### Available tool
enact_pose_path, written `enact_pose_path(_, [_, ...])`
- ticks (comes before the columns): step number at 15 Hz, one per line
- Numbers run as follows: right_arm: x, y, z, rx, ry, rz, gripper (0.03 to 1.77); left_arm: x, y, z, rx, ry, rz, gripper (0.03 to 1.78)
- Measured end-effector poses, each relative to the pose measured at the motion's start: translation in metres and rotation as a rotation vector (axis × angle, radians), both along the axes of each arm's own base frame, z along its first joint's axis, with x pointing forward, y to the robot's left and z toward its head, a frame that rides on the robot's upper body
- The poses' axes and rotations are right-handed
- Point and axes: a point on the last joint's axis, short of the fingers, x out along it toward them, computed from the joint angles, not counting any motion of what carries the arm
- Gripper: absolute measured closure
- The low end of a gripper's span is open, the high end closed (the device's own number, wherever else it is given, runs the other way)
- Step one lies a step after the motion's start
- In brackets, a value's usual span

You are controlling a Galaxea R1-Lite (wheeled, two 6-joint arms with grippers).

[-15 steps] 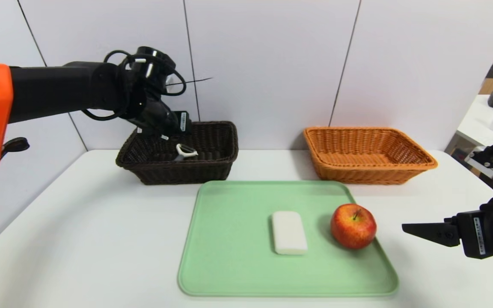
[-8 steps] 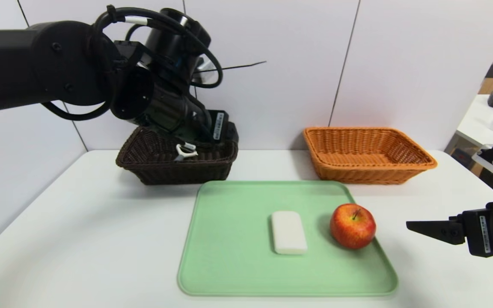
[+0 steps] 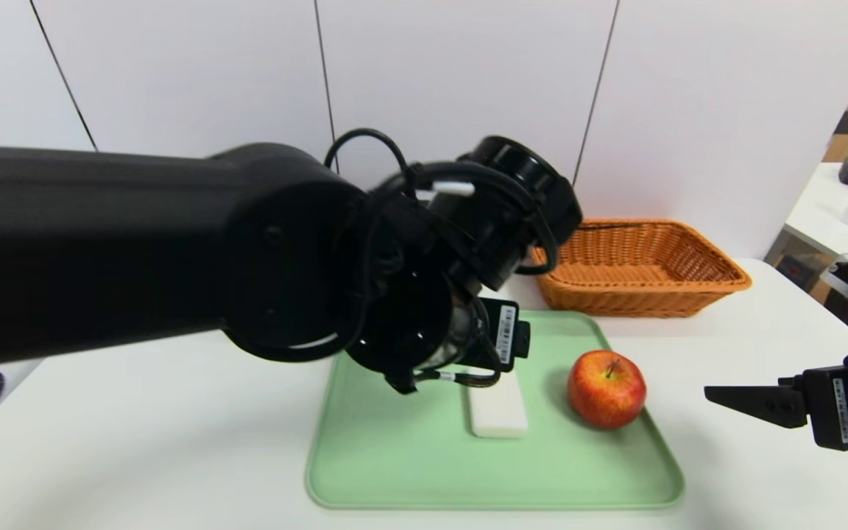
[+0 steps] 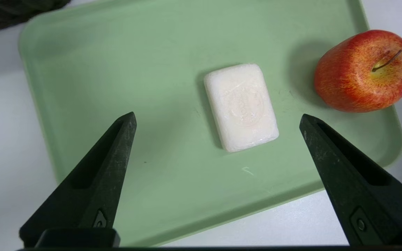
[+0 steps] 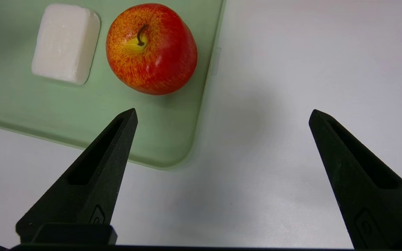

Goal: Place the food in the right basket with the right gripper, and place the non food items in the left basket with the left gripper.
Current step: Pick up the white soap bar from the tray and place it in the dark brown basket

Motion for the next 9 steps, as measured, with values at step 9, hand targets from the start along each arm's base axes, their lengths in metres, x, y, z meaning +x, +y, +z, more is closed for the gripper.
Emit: enact_pose_path(9, [-0.003, -0.005, -0.003, 0.002, 0.0, -0.025, 0.1, 0.013, -0.044, -0.059, 0.014, 0.076, 0.127, 0.12])
